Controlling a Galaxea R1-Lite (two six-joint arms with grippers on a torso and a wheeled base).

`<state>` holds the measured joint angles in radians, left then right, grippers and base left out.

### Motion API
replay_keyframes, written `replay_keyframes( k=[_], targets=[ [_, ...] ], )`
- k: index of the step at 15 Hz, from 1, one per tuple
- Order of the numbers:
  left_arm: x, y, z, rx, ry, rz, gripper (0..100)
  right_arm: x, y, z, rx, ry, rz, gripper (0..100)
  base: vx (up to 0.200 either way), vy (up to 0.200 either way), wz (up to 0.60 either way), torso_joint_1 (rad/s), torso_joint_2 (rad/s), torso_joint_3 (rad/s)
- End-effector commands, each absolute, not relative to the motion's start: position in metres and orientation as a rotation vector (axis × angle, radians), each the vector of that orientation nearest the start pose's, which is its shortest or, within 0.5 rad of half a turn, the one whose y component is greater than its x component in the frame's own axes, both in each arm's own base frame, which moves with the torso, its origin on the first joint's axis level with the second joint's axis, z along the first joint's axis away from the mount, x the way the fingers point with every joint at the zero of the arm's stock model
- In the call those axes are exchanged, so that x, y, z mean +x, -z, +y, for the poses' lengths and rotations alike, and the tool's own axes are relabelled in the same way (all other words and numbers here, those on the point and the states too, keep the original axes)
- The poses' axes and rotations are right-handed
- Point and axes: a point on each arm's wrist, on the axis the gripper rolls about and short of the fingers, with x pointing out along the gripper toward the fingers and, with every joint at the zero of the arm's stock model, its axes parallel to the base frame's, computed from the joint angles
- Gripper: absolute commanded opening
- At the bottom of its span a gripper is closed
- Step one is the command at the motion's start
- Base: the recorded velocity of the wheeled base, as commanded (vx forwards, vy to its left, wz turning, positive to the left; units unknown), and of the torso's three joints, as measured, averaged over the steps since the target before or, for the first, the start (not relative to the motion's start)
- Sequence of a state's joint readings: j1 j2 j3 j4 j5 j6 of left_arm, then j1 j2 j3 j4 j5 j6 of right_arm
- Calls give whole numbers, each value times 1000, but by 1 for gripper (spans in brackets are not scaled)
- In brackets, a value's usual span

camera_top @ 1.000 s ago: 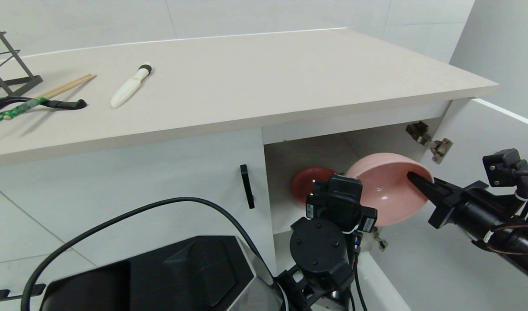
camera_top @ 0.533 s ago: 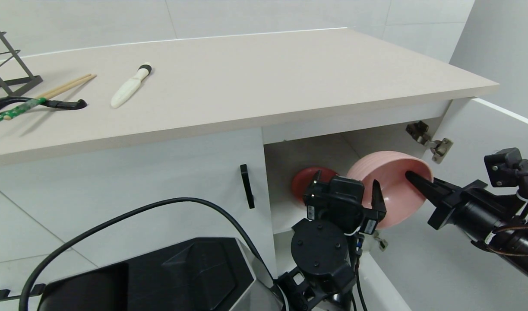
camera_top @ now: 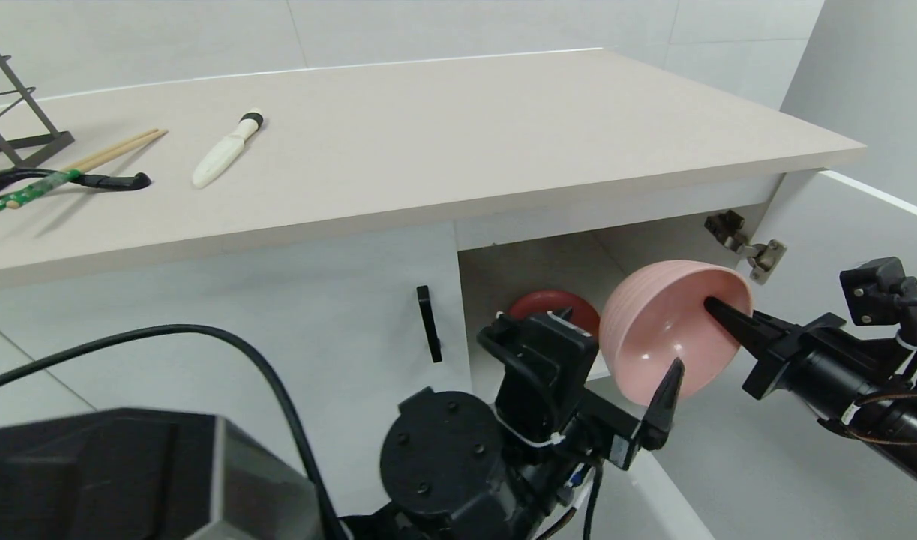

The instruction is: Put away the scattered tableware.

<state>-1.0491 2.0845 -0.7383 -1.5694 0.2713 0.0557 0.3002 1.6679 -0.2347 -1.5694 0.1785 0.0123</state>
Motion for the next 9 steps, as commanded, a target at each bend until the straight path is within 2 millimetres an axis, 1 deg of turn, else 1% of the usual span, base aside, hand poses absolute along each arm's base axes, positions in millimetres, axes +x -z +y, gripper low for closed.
replay_keyframes(
  k=[1, 3, 5, 6, 8, 9],
  targets=[
    [166, -154, -261, -83, 927, -221, 100, 218, -149, 71, 20, -477, -133, 0, 0, 0, 0, 0, 0, 0],
    [159, -156, -215, -33, 1106, -209, 100, 218, -149, 71, 20, -477, -132, 0, 0, 0, 0, 0, 0, 0],
    [156, -155, -182, -7, 1156, -194, 100, 218, -149, 72, 20, -479, -130, 0, 0, 0, 0, 0, 0, 0],
    [147, -156, -168, -5, 1159, -192, 100, 219, -147, 72, 20, -479, -124, 0, 0, 0, 0, 0, 0, 0],
    [123, -158, -143, -4, 1186, -204, 100, 218, -144, 72, 19, -479, -108, 0, 0, 0, 0, 0, 0, 0],
    [113, -161, -127, -5, 1165, -229, 100, 218, -143, 72, 18, -479, -102, 0, 0, 0, 0, 0, 0, 0]
  ],
)
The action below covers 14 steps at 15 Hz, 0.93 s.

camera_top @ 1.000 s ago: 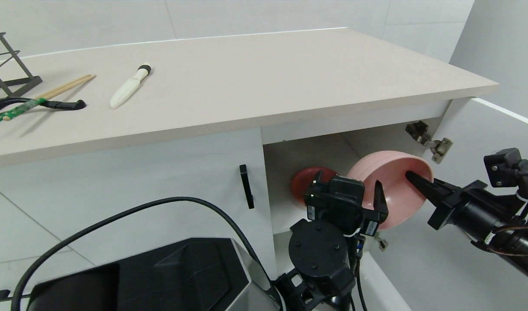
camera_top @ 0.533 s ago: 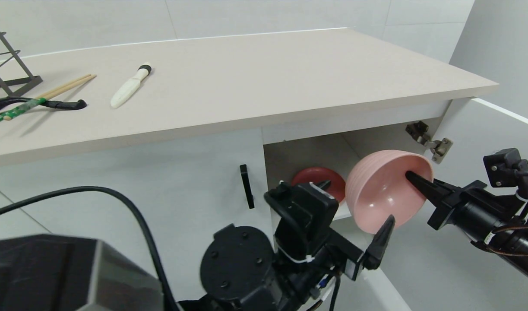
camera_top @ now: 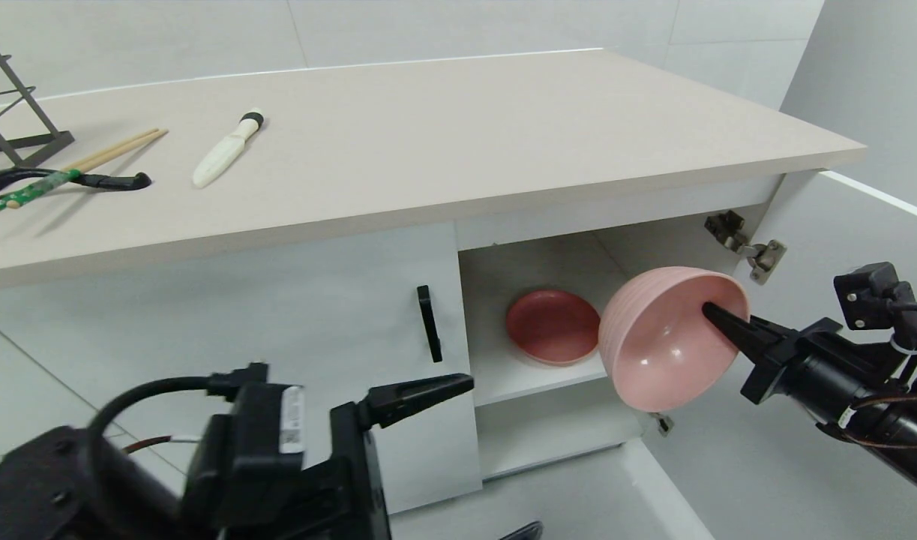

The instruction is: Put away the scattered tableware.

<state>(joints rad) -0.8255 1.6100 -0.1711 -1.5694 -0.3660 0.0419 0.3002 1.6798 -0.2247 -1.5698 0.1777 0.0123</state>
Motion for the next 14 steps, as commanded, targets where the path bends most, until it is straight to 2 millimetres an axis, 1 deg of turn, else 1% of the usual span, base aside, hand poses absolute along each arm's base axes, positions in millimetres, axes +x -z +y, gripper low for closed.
replay_keyframes(
  k=[1, 2, 3, 4, 5, 6, 8, 9, 10, 11, 12, 14],
  targets=[
    [106, -161, -109, -3, 1115, -245, 100, 219, -142, 72, 18, -479, -98, 0, 0, 0, 0, 0, 0, 0],
    [103, -161, -102, -1, 1093, -253, 100, 219, -141, 72, 18, -479, -96, 0, 0, 0, 0, 0, 0, 0],
    [92, -175, -81, -12, 991, -349, 100, 220, -138, 73, 17, -479, -79, 0, 0, 0, 0, 0, 0, 0],
    [86, -179, -69, -8, 922, -367, 100, 221, -135, 72, 16, -477, -67, 0, 0, 0, 0, 0, 0, 0],
    [76, -178, -51, 11, 818, -342, 100, 224, -130, 73, 17, -476, -46, 0, 0, 0, 0, 0, 0, 0],
    [59, -174, -35, 22, 739, -331, 100, 225, -128, 73, 16, -474, -38, 0, 0, 0, 0, 0, 0, 0],
    [19, -153, -14, 46, 615, -292, 100, 225, -126, 73, 15, -473, -28, 0, 0, 0, 0, 0, 0, 0],
    [1, -139, -8, 51, 573, -290, 100, 227, -119, 73, 25, -472, 8, 0, 0, 0, 0, 0, 0, 0],
    [-6, -128, -6, 56, 475, -254, 100, 230, -112, 75, 69, -473, 46, 0, 0, 0, 0, 0, 0, 0],
    [-10, -125, -4, 47, 374, -269, 100, 231, -111, 76, 124, -476, 65, 0, 0, 0, 0, 0, 0, 0],
    [-13, -118, -3, 62, 312, -239, 100, 231, -110, 76, 190, -473, 84, 0, 0, 0, 0, 0, 0, 0],
    [-20, -99, -4, 87, 239, -167, 100, 232, -107, 77, 286, -466, 121, 0, 0, 0, 0, 0, 0, 0]
  ],
)
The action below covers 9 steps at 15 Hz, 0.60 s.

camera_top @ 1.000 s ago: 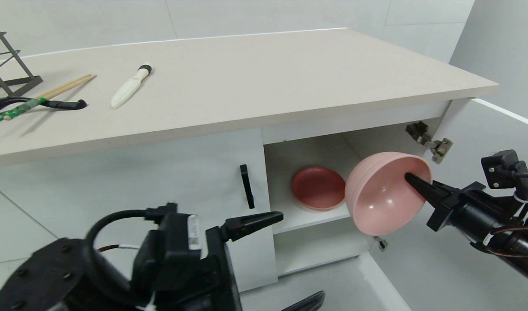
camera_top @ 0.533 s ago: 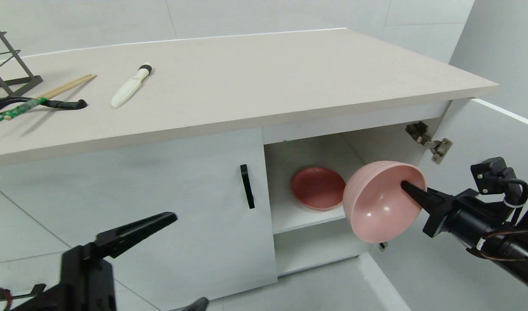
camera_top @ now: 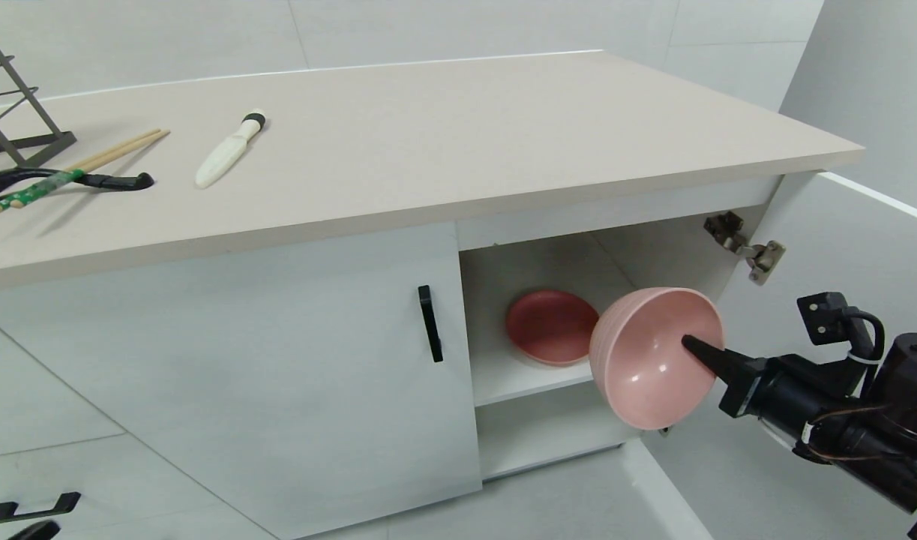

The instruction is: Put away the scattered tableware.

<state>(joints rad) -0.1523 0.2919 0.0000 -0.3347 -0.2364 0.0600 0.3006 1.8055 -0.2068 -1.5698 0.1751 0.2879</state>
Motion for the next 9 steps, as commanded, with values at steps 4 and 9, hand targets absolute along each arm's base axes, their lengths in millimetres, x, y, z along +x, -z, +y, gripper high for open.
replay_keyframes(
  k=[4, 9],
  targets=[
    [-23, -80, -3, 136, 97, -51, 100, 248, -87, 83, 283, -454, 187, 0, 0, 0, 0, 0, 0, 0],
    [-23, -80, 0, 126, 6, -45, 100, 317, -84, 105, 205, -437, 35, 0, 0, 0, 0, 0, 0, 0]
  ],
)
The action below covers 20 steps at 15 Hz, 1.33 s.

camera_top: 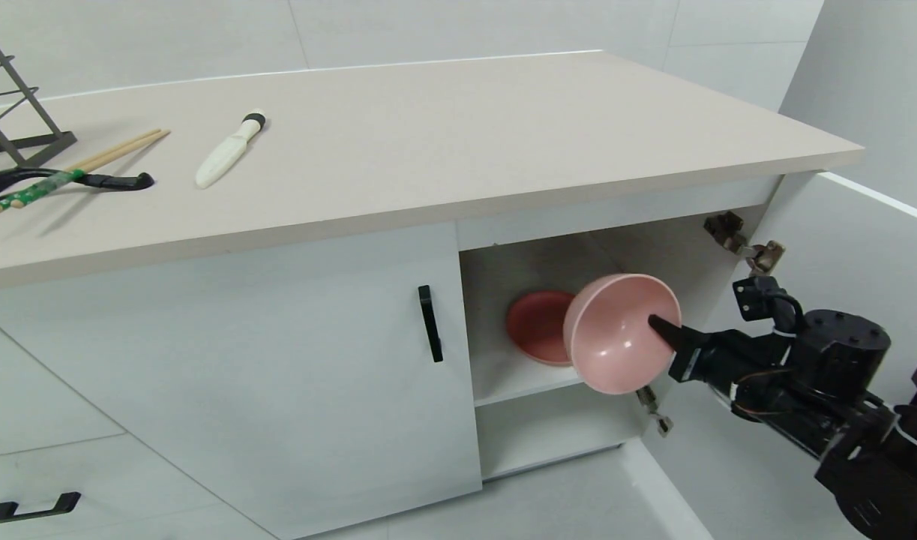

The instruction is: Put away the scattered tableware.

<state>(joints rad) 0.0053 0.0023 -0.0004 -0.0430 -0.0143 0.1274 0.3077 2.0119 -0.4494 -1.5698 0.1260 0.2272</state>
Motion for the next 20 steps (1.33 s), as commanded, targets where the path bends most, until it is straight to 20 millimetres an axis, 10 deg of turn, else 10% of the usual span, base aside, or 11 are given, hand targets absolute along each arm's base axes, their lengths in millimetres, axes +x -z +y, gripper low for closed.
replay_keyframes(
  k=[1, 20],
  targets=[
    [-23, -80, 0, 123, 3, -45, 100, 327, -82, 108, 199, -435, 49, 0, 0, 0, 0, 0, 0, 0],
    [-23, -76, -1, 57, 23, -4, 100, 392, -94, 128, 131, -441, 121, 0, 0, 0, 0, 0, 0, 0]
  ],
)
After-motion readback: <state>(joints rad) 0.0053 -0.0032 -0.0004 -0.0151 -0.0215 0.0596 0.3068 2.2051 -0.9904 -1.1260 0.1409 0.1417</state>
